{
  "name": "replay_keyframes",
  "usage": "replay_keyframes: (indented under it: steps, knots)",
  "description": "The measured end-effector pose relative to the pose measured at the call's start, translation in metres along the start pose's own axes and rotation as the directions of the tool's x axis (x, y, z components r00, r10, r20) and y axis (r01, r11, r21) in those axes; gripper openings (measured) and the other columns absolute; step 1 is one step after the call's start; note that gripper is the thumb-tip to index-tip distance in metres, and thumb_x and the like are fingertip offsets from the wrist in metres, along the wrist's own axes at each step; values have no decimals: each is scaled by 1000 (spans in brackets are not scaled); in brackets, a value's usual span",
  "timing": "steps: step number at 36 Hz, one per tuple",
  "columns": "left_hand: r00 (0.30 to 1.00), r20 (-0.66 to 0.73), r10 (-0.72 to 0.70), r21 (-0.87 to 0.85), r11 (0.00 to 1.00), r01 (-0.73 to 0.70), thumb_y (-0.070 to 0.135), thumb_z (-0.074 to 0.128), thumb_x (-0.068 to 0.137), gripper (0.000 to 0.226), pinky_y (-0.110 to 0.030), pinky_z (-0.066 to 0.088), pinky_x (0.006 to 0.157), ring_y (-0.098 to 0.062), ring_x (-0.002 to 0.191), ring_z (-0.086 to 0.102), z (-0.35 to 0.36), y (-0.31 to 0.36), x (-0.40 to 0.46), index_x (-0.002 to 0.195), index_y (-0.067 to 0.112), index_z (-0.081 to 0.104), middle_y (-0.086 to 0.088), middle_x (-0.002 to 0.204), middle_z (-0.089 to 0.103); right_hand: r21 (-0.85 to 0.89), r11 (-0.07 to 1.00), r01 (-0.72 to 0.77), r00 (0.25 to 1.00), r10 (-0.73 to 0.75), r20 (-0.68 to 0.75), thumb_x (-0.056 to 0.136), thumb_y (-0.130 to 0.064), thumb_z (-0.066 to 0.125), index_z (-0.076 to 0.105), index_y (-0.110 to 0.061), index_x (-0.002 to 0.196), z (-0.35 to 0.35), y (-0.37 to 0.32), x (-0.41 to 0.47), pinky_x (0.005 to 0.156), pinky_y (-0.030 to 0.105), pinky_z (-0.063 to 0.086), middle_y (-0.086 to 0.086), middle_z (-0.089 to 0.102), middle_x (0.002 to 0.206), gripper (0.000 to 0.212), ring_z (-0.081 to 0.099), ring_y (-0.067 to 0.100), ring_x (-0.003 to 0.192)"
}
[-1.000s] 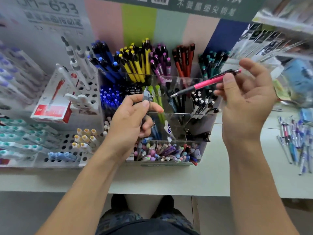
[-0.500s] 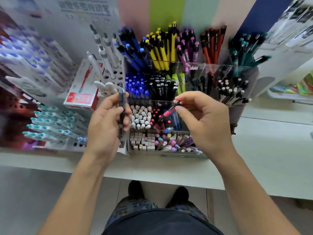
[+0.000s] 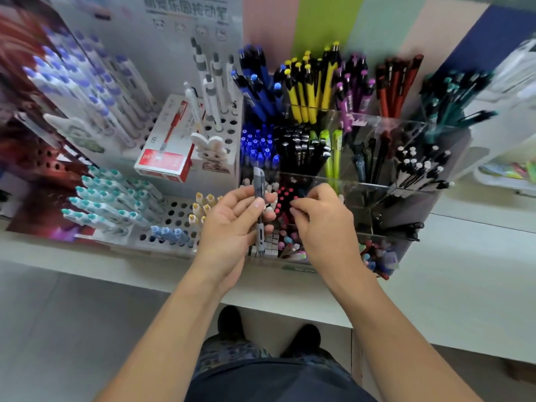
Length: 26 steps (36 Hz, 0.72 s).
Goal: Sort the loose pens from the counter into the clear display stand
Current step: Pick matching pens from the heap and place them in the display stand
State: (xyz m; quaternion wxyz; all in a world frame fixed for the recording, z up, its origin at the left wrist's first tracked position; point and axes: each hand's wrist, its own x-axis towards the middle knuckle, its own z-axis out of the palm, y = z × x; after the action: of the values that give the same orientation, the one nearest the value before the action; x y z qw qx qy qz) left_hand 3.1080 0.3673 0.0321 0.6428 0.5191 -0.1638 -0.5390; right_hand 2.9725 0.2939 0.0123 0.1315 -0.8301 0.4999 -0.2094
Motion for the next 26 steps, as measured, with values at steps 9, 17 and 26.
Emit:
replay_keyframes:
  steps: [9, 17, 26]
  knots:
    - [997, -57, 55, 91, 995, -50, 6, 64, 94, 21, -22, 56, 64, -11, 77, 67, 1, -6, 4, 112, 14, 67, 6, 80, 73, 340, 927, -156, 976, 93, 195, 89, -14, 77, 72, -17, 123, 1, 7, 2, 88, 25, 56, -5, 74, 95, 35, 67, 7, 87]
    - [957, 183, 225, 324, 905, -274, 2, 81, 77, 28, -26, 59, 74, -11, 80, 71, 35, -8, 2, 99, 14, 70, 3, 84, 75, 833, 496, -244, 966, 204, 161, 96, -12, 66, 74, -11, 101, -57, 12, -12, 55, 24, 51, -3, 67, 73, 9, 59, 11, 59]
    - [860, 380, 341, 644, 569, -511, 21, 79, 85, 26, -32, 59, 64, -8, 86, 62, 86, -30, 7, 104, 31, 64, 18, 95, 60, 521, 825, -220, 817, 448, -364, 98, -16, 64, 68, -26, 90, -121, 81, -44, 63, 31, 54, 1, 67, 76, 13, 65, 19, 66]
